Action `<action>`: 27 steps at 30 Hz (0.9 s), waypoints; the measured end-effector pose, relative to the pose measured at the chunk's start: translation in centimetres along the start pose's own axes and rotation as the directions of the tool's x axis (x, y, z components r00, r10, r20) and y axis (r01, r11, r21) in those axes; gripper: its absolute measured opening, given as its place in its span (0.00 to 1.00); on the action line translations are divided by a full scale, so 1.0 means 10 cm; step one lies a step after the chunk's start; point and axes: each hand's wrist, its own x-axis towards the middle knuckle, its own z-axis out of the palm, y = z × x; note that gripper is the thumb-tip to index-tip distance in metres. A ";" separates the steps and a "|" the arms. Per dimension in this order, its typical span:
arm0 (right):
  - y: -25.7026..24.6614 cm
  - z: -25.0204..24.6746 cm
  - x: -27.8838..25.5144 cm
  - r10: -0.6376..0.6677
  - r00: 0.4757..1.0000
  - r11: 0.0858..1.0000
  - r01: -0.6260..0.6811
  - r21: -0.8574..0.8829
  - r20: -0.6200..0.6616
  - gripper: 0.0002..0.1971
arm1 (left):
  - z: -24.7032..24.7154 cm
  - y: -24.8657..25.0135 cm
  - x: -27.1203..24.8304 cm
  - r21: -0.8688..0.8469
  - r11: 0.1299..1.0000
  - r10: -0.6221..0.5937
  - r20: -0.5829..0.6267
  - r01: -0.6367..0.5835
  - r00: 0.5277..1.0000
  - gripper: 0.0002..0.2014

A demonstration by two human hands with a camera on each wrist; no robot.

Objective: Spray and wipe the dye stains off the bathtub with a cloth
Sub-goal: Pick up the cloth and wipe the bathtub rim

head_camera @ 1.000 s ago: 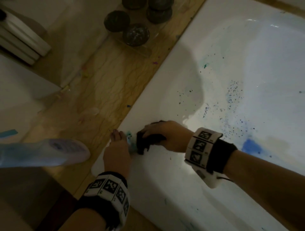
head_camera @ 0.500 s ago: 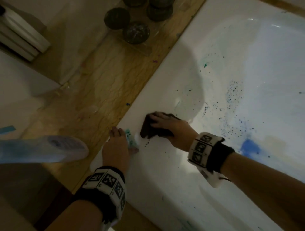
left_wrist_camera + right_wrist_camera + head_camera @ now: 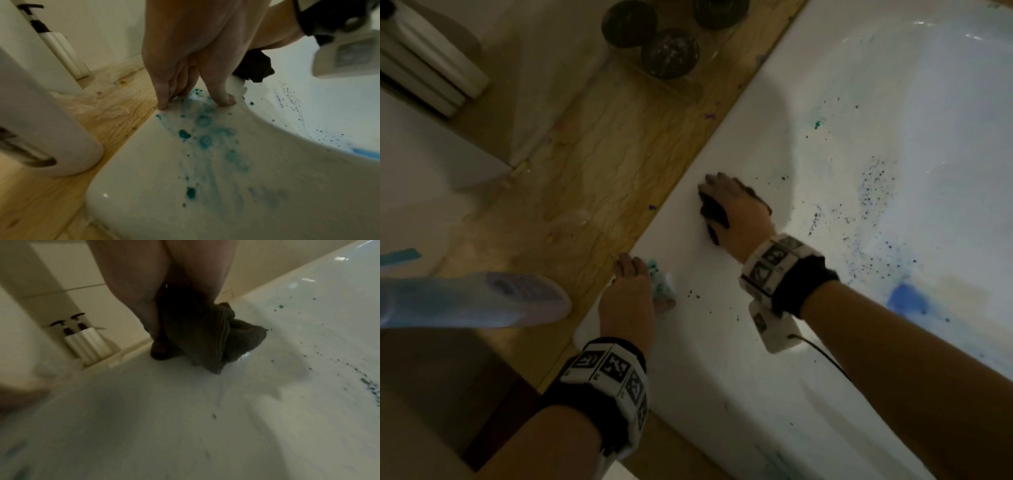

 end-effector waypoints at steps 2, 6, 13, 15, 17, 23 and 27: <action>0.04 0.14 -0.28 -0.116 0.993 0.991 0.117 0.062 -0.015 0.21 | -0.01 -0.01 0.01 -0.037 0.999 0.007 0.028 -0.006 1.000 0.47; 0.14 0.21 -0.85 -0.147 0.974 0.982 0.125 0.139 0.169 0.25 | -0.02 0.01 0.00 -0.012 1.000 0.005 0.015 -0.005 1.000 0.47; -0.06 -0.45 -1.23 0.181 0.969 0.896 -0.232 0.377 0.167 0.37 | -0.15 0.05 -0.15 -0.266 0.947 0.140 -0.154 -0.178 0.978 0.25; -0.12 -0.58 -1.28 0.065 0.982 0.930 -0.124 0.345 0.178 0.36 | -0.19 0.21 -0.30 -0.488 0.806 0.296 -0.157 -0.335 0.942 0.27; -0.15 -0.70 -1.30 0.032 0.980 0.930 -0.101 0.353 0.197 0.31 | -0.18 0.42 -0.43 -0.596 0.691 0.476 -0.052 -0.409 0.878 0.39; -0.06 -1.03 -1.36 0.086 0.984 0.855 -0.154 0.495 0.157 0.15 | -0.16 0.81 -0.62 -0.758 0.534 0.402 -0.163 -0.375 0.901 0.22; 0.03 -1.21 -1.37 0.088 0.982 0.859 -0.160 0.487 0.168 0.12 | -0.16 0.89 -0.76 -0.889 0.399 0.300 -0.106 -0.226 0.948 0.23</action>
